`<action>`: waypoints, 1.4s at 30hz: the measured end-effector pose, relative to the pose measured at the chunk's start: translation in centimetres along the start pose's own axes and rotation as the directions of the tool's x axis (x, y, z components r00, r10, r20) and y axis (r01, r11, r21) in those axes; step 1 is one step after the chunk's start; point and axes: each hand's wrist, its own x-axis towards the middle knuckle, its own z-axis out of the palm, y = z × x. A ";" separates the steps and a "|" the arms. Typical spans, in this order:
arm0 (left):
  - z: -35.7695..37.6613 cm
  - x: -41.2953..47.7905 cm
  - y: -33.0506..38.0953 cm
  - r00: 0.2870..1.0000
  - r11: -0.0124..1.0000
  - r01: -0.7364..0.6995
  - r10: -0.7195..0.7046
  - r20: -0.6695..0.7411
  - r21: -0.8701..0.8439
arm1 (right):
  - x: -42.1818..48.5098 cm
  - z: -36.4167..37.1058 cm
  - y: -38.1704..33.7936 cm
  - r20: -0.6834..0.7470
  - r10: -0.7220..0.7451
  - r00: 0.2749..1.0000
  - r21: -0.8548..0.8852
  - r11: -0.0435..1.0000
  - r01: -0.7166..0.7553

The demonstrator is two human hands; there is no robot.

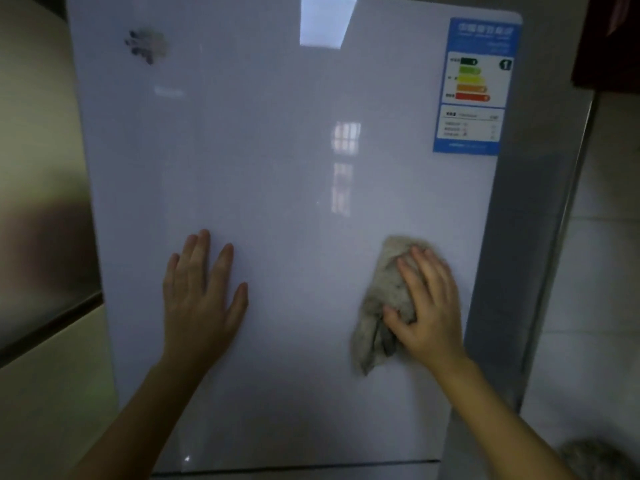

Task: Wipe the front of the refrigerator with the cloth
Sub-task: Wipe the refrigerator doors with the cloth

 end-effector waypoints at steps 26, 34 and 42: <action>0.9 -0.5 1.3 0.997 0.996 0.076 -0.077 0.017 0.039 | -5.4 -2.8 6.3 0.006 0.089 0.996 0.034 0.995 -0.089; 1.0 -0.7 1.6 0.997 0.997 0.074 -0.074 -0.007 0.018 | -2.8 0.1 1.6 -0.043 0.032 0.999 0.113 0.993 -0.027; 0.7 -0.9 1.1 0.998 0.998 0.062 -0.062 0.008 -0.008 | -13.8 -0.4 3.7 0.204 -0.164 0.965 0.074 0.986 0.152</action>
